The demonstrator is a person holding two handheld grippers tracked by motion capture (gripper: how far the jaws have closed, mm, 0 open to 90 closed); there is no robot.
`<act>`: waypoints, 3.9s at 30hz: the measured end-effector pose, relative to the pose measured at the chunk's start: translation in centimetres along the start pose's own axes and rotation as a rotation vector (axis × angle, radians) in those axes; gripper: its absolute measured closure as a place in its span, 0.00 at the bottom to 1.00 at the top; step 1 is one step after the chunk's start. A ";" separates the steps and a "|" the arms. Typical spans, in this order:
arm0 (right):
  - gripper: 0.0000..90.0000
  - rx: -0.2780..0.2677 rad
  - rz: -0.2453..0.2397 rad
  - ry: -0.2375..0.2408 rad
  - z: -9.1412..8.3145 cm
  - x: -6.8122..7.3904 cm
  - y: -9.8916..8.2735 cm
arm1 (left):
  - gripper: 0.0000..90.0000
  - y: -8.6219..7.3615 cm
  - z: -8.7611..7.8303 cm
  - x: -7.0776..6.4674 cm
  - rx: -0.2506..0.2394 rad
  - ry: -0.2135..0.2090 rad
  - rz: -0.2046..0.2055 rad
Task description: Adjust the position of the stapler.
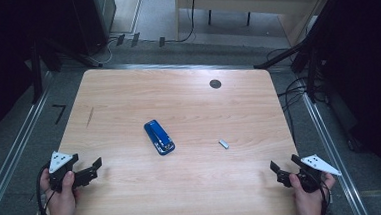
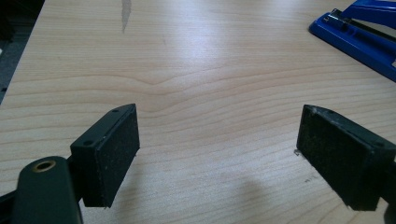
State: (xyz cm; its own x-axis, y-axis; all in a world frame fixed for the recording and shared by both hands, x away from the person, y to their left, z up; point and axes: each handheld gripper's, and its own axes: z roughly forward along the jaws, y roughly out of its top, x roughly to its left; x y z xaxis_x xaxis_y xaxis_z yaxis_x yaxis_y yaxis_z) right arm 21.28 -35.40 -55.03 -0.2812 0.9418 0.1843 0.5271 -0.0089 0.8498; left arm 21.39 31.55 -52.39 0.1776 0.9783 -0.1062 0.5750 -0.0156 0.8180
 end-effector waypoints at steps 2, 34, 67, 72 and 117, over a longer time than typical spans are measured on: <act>0.09 0.001 0.000 -0.006 0.0 0.1 0.1 | 0.15 0.0 0.0 0.0 -0.001 0.006 0.000; 0.36 0.009 -0.138 0.103 3.8 12.3 7.1 | 0.16 -0.1 -0.1 -0.4 -0.009 0.015 0.030; 0.51 0.074 -0.321 0.231 9.0 20.1 9.7 | 0.16 0.0 0.0 -0.4 0.002 0.008 0.026; 0.56 0.065 -0.293 0.263 9.6 20.8 9.6 | 0.16 0.0 0.0 -0.3 0.004 0.007 0.026; 0.58 0.177 -0.337 0.357 16.4 29.5 9.2 | 0.16 0.0 0.1 -0.4 0.012 0.007 0.036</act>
State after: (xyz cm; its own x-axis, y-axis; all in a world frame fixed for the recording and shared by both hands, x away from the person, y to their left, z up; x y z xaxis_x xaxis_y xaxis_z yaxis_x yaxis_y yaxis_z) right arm 30.96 -2.17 -49.90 -0.6982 0.7091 0.0982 0.4791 0.3610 0.8001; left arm 21.41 31.14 -52.40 0.1923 0.9786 -0.0729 0.5777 -0.0529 0.8146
